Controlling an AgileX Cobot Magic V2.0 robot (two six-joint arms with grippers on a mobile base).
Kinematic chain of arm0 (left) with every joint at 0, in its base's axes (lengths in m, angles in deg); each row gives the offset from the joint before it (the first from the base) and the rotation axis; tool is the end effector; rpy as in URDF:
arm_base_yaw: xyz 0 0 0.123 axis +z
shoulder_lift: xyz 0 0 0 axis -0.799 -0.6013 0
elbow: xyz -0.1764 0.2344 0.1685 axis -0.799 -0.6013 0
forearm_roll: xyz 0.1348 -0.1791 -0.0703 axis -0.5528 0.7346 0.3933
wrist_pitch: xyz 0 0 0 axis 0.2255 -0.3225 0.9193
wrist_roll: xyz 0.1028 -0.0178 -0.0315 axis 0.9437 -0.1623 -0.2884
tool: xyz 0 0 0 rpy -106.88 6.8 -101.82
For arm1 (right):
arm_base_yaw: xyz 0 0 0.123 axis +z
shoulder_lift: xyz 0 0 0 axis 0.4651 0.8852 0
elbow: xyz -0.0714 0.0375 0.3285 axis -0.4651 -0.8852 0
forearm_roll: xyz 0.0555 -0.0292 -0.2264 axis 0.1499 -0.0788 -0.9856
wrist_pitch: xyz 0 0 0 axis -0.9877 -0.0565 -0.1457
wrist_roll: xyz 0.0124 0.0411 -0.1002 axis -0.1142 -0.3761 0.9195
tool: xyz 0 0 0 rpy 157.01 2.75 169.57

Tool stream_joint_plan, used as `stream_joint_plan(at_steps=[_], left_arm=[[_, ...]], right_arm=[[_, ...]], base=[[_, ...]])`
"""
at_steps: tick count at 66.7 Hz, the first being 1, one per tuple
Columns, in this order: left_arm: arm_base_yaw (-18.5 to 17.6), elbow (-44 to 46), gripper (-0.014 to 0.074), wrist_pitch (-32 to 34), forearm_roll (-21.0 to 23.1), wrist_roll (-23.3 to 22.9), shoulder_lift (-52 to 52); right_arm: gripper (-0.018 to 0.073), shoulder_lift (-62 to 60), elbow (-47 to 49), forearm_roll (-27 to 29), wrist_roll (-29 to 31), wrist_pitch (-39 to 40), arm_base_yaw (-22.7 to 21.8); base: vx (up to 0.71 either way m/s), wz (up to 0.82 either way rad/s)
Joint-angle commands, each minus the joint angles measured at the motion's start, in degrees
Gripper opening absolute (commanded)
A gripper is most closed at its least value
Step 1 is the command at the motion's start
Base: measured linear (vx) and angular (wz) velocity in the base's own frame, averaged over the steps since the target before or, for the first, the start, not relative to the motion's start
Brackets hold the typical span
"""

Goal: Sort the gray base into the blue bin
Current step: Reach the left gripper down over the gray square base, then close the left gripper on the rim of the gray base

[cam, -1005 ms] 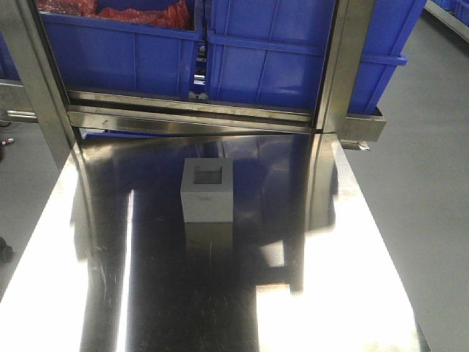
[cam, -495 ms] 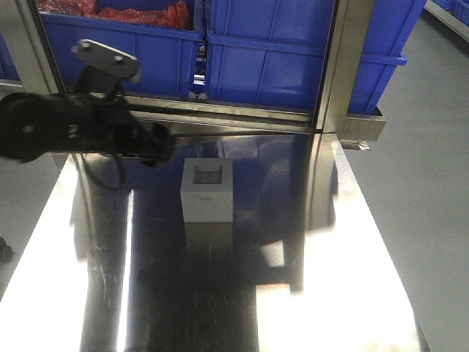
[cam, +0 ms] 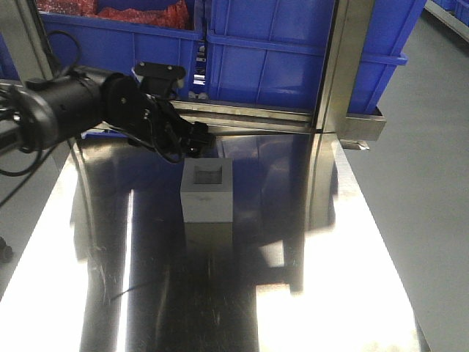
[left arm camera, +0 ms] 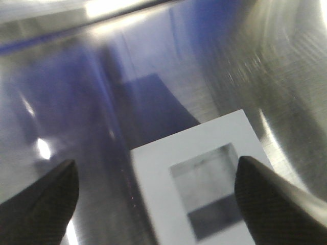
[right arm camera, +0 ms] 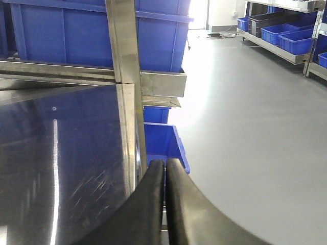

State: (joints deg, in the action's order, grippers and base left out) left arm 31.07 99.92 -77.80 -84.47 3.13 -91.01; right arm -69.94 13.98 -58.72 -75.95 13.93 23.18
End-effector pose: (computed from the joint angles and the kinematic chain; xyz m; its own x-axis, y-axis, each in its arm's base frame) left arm 0.4380 -0.1825 0.2940 -0.7780 0.1304 -0.6146 0.2741 0.9507 -0.1453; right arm 0.0032 -0.0001 0.1810 -0.1551 0.0357 -0.9872 0.0802 0.9965 0.0235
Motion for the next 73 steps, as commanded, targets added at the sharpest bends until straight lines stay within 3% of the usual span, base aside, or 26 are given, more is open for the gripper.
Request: stream_joint_plan(at_steps=[1, 54, 64, 73], left_arm=[[-0.35, 3.32, 0.0608, 1.75, 2.17, -0.95, 0.63], [-0.29, 3.81, 0.0601, -0.47, 2.43, -2.42, -4.94], [-0.29, 3.81, 0.0529, -1.79, 2.43, -2.42, -4.94], [-0.29, 3.81, 0.0377, -3.83, 2.43, -2.42, -4.94]], right_arm=[[-0.0005, 1.03, -0.09, -0.25, 0.70, 4.13, -0.14], [-0.0005, 1.03, -0.09, -0.25, 0.70, 4.13, -0.14], [-0.0005, 1.03, -0.09, -0.25, 0.70, 4.13, -0.14], [-0.0005, 1.03, -0.09, -0.25, 0.70, 4.13, -0.14]], base=[[0.00, 0.00], [0.00, 0.00], [0.00, 0.00], [0.00, 0.00]])
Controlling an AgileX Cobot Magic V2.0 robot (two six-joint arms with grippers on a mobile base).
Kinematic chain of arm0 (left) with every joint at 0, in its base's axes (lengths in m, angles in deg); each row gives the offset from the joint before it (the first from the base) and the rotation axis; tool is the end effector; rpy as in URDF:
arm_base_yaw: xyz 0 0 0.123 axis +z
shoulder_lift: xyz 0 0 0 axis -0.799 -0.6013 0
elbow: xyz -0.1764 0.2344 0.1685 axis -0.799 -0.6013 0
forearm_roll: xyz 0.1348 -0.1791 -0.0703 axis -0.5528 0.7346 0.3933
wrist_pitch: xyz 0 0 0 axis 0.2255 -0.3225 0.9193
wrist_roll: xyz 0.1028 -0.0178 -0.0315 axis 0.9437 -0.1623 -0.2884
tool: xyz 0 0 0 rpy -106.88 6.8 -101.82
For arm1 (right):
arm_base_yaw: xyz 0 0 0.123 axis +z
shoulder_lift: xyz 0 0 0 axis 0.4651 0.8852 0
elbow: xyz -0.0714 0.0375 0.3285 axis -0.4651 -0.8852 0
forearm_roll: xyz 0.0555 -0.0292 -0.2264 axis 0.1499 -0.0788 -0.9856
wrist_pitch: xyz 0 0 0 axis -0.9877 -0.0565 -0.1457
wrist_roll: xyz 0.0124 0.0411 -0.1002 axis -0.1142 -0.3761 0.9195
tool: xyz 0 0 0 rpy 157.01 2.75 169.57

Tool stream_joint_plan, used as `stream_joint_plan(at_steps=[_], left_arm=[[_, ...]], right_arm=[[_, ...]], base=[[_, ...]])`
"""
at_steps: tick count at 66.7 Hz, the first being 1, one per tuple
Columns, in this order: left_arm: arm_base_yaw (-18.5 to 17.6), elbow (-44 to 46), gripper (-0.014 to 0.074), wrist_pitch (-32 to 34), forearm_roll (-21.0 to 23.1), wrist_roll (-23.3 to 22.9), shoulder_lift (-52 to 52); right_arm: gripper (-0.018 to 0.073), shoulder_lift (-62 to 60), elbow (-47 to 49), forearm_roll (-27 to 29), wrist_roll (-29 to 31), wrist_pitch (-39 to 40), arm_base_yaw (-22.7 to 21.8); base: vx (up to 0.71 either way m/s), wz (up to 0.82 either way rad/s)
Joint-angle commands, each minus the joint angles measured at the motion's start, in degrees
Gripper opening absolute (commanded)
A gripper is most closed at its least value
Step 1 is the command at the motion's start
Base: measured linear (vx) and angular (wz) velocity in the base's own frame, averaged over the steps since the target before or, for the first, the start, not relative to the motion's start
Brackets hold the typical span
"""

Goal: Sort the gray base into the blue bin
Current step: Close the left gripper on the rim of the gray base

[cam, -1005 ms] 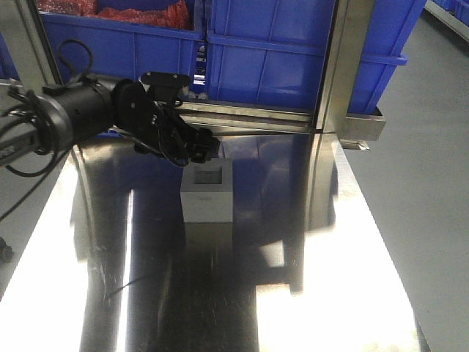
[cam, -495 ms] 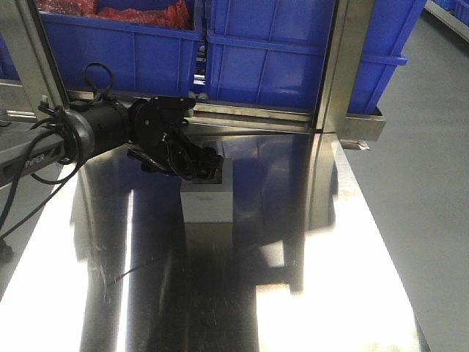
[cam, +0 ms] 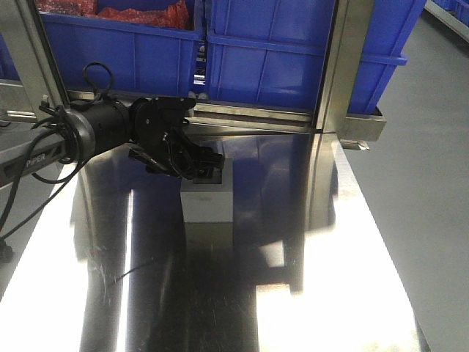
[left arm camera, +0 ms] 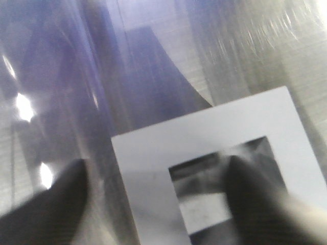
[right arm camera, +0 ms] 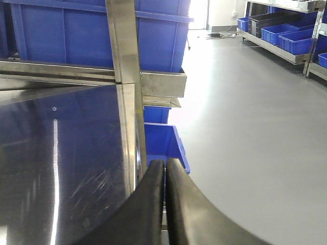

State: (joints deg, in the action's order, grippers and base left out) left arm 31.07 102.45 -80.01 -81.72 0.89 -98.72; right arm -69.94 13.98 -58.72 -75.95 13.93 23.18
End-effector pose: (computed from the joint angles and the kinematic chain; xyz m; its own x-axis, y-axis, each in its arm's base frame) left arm 0.4571 -0.1940 0.2395 -0.8647 0.0874 -0.4946 0.2089 0.9581 -0.1960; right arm 0.0032 -0.0001 0.1810 -0.1551 0.0357 -0.9872 0.0802 0.9965 0.0235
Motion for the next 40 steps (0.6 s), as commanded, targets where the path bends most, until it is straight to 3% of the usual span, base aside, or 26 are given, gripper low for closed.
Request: stream_joint_plan(at_steps=[1, 14, 22, 40], left_arm=[[-0.29, 1.28, 0.0357, -1.89, -0.31, -0.19, 2.77], [-0.29, 1.28, 0.0097, -2.69, -0.36, -0.04, 2.77], [-0.29, 1.28, -0.0010, -2.34, -0.36, -0.04, 2.77], [-0.35, 1.28, -0.0006, 0.77, -1.08, 0.01, 4.61]], right_arm=[[-0.0005, 1.03, -0.09, -0.25, 0.70, 4.13, -0.14], [-0.0005, 1.03, -0.09, -0.25, 0.70, 4.13, -0.14], [-0.0005, 1.03, -0.09, -0.25, 0.70, 4.13, -0.14], [-0.0005, 1.03, -0.09, -0.25, 0.70, 4.13, -0.14]], base=[[0.00, 0.00], [0.00, 0.00], [0.00, 0.00], [0.00, 0.00]])
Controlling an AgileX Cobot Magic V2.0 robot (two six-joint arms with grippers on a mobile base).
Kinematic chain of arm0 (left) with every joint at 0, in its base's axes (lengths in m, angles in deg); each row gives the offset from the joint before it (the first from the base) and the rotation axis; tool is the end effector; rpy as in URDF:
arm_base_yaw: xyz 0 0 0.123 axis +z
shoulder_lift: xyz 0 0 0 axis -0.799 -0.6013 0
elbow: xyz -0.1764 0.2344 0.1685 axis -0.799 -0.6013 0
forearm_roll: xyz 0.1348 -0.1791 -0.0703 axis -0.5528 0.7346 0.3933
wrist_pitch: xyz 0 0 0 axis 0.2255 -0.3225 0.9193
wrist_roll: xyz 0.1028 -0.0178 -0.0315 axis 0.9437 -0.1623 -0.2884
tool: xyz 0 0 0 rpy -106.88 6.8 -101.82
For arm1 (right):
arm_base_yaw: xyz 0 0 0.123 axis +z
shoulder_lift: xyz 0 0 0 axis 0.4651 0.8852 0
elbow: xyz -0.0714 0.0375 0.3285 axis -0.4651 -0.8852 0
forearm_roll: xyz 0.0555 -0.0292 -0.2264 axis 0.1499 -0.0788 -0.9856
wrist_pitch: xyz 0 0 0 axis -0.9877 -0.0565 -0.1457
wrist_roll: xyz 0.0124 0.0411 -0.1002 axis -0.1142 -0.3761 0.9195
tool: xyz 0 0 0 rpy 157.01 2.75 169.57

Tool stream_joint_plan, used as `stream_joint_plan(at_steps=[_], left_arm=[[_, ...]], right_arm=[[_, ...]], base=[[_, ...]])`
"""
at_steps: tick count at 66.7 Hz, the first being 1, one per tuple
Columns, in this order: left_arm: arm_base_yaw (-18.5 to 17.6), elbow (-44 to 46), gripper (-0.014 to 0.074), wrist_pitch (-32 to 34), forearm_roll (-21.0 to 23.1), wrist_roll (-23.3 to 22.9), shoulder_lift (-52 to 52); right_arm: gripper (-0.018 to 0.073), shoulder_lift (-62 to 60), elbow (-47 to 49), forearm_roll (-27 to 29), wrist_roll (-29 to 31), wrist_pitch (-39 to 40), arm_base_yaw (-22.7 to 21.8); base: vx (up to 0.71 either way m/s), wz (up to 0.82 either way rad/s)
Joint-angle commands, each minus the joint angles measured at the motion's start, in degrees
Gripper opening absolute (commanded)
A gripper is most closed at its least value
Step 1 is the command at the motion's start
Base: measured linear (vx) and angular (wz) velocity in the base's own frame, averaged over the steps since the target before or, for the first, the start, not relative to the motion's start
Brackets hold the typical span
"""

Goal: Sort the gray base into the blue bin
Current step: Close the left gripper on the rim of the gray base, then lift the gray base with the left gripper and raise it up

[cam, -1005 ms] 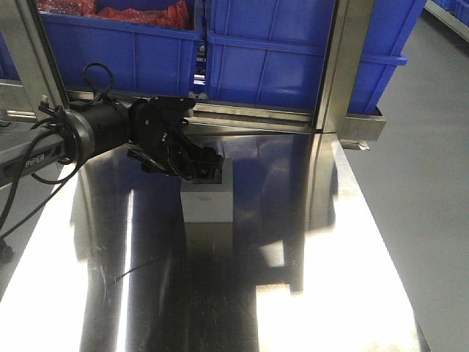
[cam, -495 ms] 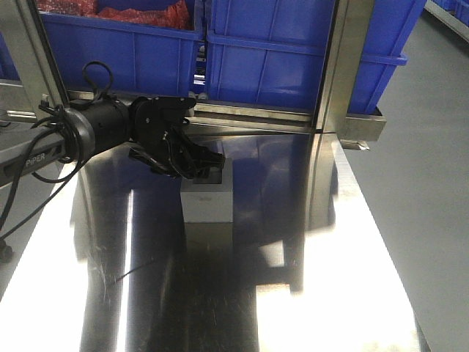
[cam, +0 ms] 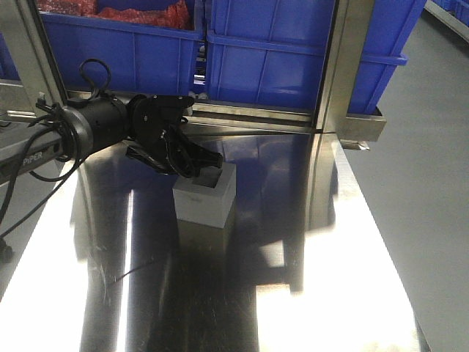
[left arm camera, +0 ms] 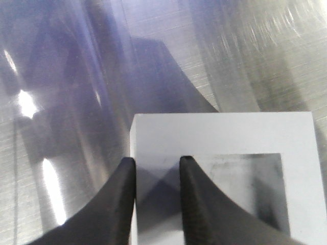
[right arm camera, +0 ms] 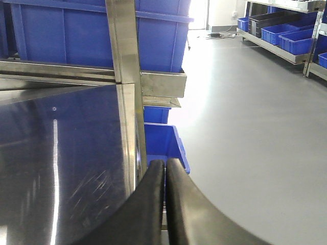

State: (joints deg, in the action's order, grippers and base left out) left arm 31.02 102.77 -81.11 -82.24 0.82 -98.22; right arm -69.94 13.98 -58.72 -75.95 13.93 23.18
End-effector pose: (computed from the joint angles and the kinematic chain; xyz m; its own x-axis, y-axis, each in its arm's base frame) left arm 0.4552 -0.1932 0.2443 -0.8652 0.0959 -0.4922 0.2134 0.9586 -0.1883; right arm 0.0032 -0.0001 0.1810 -0.1551 0.0357 -0.9872 0.0802 0.9965 0.0235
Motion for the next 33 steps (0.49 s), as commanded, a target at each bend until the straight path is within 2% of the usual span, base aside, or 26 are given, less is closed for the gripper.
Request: stream_joint_plan(at_steps=[1, 8, 17, 33], left_arm=[[-0.36, 0.97, -0.0006, 2.23, -0.62, 0.08, 4.44], [-1.01, 0.37, -0.0005, 5.55, -1.17, 0.72, 7.41], [-1.68, -3.21, -0.0003, 13.18, -2.38, 0.77, 13.14], [-1.78, -16.19, 0.0001, 24.96, -2.38, 1.60, 25.75]], right_arm=[[-0.0005, 1.03, -0.09, -0.25, 0.70, 4.13, -0.14], [-0.0005, 1.03, -0.09, -0.25, 0.70, 4.13, -0.14], [-0.0005, 1.03, -0.09, -0.25, 0.70, 4.13, -0.14], [-0.0005, 1.03, -0.09, -0.25, 0.70, 4.13, -0.14]], base=[[0.00, 0.00], [0.00, 0.00], [0.00, 0.00], [0.00, 0.00]])
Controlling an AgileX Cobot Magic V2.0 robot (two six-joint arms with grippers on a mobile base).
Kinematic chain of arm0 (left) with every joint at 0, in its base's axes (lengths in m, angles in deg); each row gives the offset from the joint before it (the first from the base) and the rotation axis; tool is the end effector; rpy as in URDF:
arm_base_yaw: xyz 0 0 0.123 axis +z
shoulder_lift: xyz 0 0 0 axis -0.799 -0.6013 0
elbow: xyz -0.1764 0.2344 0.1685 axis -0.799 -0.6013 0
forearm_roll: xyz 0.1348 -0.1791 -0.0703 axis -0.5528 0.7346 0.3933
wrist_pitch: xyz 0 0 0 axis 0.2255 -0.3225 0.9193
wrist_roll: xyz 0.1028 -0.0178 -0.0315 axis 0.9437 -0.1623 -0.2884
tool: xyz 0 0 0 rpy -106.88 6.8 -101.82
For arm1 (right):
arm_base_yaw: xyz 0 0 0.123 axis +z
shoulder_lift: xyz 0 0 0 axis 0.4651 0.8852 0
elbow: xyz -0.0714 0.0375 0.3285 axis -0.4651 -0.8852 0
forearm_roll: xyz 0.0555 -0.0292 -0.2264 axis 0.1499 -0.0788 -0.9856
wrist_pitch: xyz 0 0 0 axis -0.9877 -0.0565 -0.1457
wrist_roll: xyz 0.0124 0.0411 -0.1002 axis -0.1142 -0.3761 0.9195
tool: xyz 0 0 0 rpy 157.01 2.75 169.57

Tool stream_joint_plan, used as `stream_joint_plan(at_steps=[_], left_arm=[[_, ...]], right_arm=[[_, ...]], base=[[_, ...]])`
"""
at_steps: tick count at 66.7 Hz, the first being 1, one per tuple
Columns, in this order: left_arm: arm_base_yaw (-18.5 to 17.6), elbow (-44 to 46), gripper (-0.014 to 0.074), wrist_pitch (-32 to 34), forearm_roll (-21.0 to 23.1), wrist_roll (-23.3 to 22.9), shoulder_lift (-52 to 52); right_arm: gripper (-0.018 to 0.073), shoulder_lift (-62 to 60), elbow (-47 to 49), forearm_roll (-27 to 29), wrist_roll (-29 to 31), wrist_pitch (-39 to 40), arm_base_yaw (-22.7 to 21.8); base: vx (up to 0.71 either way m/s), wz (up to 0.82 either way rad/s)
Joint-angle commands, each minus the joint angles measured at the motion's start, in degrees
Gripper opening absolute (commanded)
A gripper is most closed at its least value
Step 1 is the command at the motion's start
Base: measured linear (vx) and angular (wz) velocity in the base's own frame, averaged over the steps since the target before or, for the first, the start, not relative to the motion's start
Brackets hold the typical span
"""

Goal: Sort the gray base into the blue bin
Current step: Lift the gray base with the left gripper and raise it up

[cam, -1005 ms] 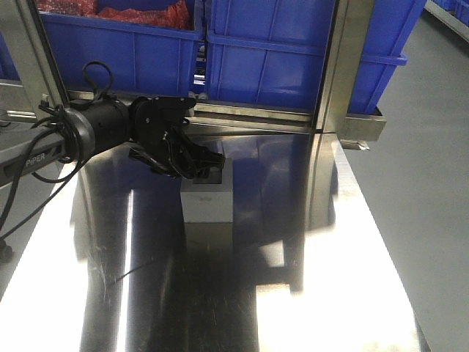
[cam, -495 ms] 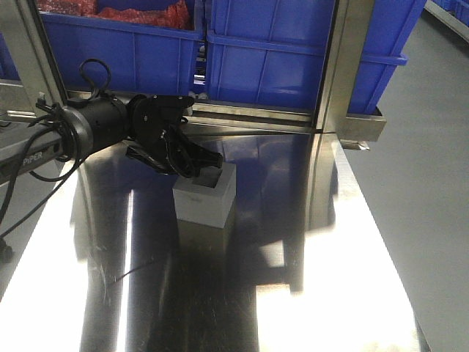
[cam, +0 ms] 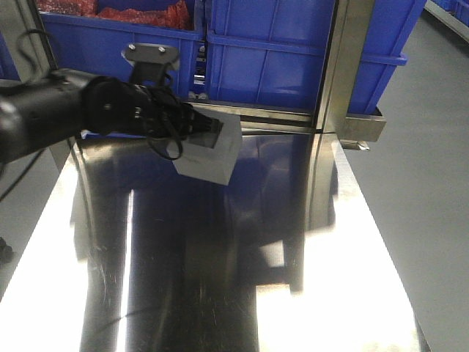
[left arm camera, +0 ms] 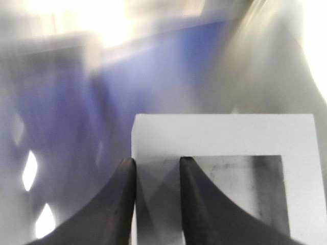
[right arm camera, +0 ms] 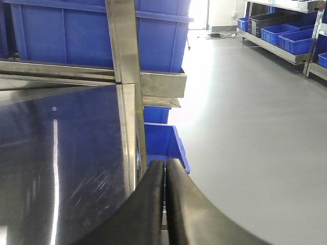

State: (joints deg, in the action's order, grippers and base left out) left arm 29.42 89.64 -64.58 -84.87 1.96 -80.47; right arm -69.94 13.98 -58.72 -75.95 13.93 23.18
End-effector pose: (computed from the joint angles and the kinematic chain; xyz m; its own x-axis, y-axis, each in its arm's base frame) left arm 0.3986 -0.1778 0.3401 -0.6287 0.0639 -0.7750 0.3067 0.9362 -0.1717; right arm 0.0032 -0.0001 0.1810 -0.1551 0.0357 -0.9872 0.0802 0.9965 0.0235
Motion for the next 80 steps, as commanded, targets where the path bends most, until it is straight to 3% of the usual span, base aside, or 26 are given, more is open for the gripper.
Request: stream_joint_plan(at_steps=[1, 51, 80], left_arm=[[-0.20, -3.94, 0.0001, 9.27, 0.25, 0.53, 8.82], [-0.20, -45.92, 0.0002, 26.16, 0.25, 0.79, 56.02], [-0.20, -59.91, 0.0002, 26.46, 0.75, 0.68, 80.02]], right_arm=[[-0.0005, 1.03, -0.09, -0.25, 0.70, 4.13, -0.14], [-0.0005, 1.03, -0.09, -0.25, 0.70, 4.13, -0.14], [-0.0005, 1.03, -0.09, -0.25, 0.70, 4.13, -0.14]], base=[[0.00, 0.00], [0.00, 0.00], [0.00, 0.00]])
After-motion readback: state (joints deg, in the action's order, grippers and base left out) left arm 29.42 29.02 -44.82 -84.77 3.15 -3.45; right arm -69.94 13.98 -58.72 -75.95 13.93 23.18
